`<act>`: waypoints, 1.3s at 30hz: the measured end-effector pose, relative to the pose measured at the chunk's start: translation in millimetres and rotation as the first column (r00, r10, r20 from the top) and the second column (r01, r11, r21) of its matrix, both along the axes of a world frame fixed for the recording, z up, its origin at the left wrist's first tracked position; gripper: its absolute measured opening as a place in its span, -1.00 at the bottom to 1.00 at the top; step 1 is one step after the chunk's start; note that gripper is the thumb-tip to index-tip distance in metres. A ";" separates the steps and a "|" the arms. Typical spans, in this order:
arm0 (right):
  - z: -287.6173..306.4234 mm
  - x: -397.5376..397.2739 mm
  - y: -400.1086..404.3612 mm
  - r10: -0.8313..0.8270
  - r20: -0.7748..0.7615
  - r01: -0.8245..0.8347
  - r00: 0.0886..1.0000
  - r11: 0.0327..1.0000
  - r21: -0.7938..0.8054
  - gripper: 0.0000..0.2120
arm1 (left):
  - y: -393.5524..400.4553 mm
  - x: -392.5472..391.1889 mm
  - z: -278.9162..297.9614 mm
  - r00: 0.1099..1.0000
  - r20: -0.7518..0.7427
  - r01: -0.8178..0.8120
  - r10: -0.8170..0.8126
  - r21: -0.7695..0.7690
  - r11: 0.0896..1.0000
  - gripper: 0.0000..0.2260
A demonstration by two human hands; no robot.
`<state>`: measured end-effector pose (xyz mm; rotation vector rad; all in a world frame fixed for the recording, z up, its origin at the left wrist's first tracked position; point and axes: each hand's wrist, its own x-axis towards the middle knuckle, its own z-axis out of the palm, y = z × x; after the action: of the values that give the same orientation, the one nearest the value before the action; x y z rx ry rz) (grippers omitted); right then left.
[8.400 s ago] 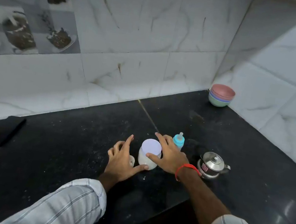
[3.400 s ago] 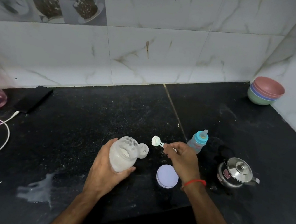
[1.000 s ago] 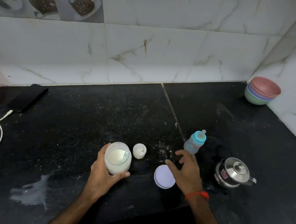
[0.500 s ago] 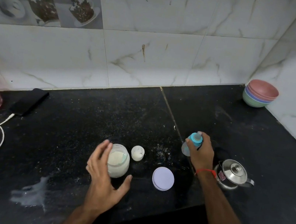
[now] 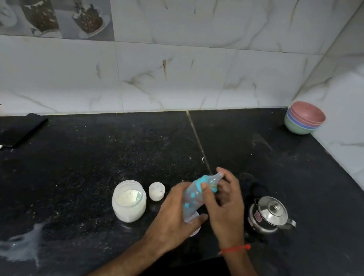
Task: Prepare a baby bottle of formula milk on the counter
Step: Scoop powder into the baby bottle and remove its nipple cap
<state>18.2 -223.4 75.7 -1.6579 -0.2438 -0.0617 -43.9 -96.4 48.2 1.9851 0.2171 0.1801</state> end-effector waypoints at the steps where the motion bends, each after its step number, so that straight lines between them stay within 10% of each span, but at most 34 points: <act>1: 1.0 -8.6 3.8 0.045 -0.036 -0.044 0.998 0.998 0.033 -0.56 | -1.7 2.0 2.6 0.999 -0.028 -0.024 0.023 -0.039 0.999 -0.46; 9: 8.9 -17.1 17.4 0.098 -0.185 -0.087 0.978 0.994 0.065 -0.60 | -10.7 -5.6 11.1 0.997 0.047 0.065 -0.064 -0.016 0.998 -0.39; 18: 27.2 9.3 -18.5 0.711 -0.062 -0.695 0.700 0.699 0.167 -0.23 | 11.9 -5.4 17.8 0.959 0.042 0.284 -0.282 -0.073 0.956 -0.54; 23: 19.0 14.8 -33.4 0.497 -0.140 -0.412 0.856 0.821 0.396 -0.35 | 20.6 -5.6 20.4 0.991 0.102 0.096 -0.090 -0.050 0.994 -0.63; 31: 34.1 -3.6 -13.6 0.584 -0.076 -0.567 0.808 0.807 0.166 -0.46 | 15.1 -6.3 25.5 0.985 0.026 0.169 -0.170 0.023 0.985 -0.54; 36: 27.8 8.1 -13.0 0.367 -0.075 -0.316 0.927 0.873 0.371 -0.63 | 17.8 -12.6 20.1 0.996 0.011 0.087 -0.088 0.053 0.995 -0.63; 39: 1.3 32.9 -22.3 0.135 -0.125 -0.153 0.983 0.977 -0.151 -0.70 | 30.5 -21.0 9.5 1.000 0.009 -0.019 0.019 0.012 1.000 -0.65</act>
<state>51.2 -245.7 77.0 -1.7918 -0.2874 0.1659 -64.9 -66.0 57.7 1.9943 0.2297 0.2025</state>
